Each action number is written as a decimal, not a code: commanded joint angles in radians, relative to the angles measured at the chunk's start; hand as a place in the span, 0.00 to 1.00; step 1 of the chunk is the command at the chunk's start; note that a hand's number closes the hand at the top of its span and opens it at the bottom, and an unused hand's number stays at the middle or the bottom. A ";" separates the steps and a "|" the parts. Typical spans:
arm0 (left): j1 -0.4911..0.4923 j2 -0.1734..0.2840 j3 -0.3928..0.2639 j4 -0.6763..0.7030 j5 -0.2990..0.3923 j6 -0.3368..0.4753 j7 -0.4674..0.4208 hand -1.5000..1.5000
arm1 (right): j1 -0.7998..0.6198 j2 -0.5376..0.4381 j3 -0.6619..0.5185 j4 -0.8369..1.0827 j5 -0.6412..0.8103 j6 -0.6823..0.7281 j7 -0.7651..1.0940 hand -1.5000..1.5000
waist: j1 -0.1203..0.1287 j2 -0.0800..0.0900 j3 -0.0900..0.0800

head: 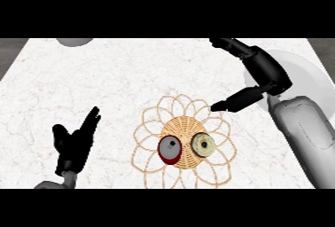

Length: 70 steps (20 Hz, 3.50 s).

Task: Pick the can from the placemat and place it in the plate

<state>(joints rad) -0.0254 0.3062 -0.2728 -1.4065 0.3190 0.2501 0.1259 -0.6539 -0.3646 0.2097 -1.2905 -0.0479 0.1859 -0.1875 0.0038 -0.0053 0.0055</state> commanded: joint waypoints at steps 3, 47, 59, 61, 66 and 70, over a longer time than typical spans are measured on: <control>-0.016 -0.007 0.006 0.024 0.008 -0.014 0.028 0.50 | -0.071 -0.140 0.125 -0.099 0.067 0.218 0.166 0.00 | -0.017 -0.001 -0.008; 0.050 -0.122 0.105 0.008 -0.117 -0.140 0.040 0.50 | 0.193 0.276 0.363 -0.300 0.716 0.323 0.557 0.00 | -0.001 0.005 -0.006; 0.078 -0.159 0.087 -0.106 -0.170 -0.091 0.123 0.50 | 0.165 0.276 0.433 -0.116 0.879 0.270 0.351 1.00 | 0.004 0.005 -0.005; 0.045 -0.139 0.134 -0.050 -0.133 -0.147 0.118 0.50 | 0.209 0.267 0.435 -0.201 0.901 0.288 0.371 1.00 | -0.002 0.005 -0.005; 0.053 -0.172 0.130 -0.020 -0.180 -0.145 0.052 0.50 | 0.179 0.344 0.417 -0.055 0.998 0.192 0.301 1.00 | 0.001 0.006 -0.005; 0.019 -0.156 0.137 -0.058 -0.153 -0.145 0.131 0.50 | 0.138 0.362 0.261 -0.088 0.969 0.028 0.445 1.00 | 0.003 0.011 -0.005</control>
<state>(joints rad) 0.0211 0.1700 -0.1245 -1.4803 0.1573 0.1049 0.2189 -0.4573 -0.0435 0.5895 -1.4309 0.9169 0.3243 0.1521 0.0055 -0.0029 0.0044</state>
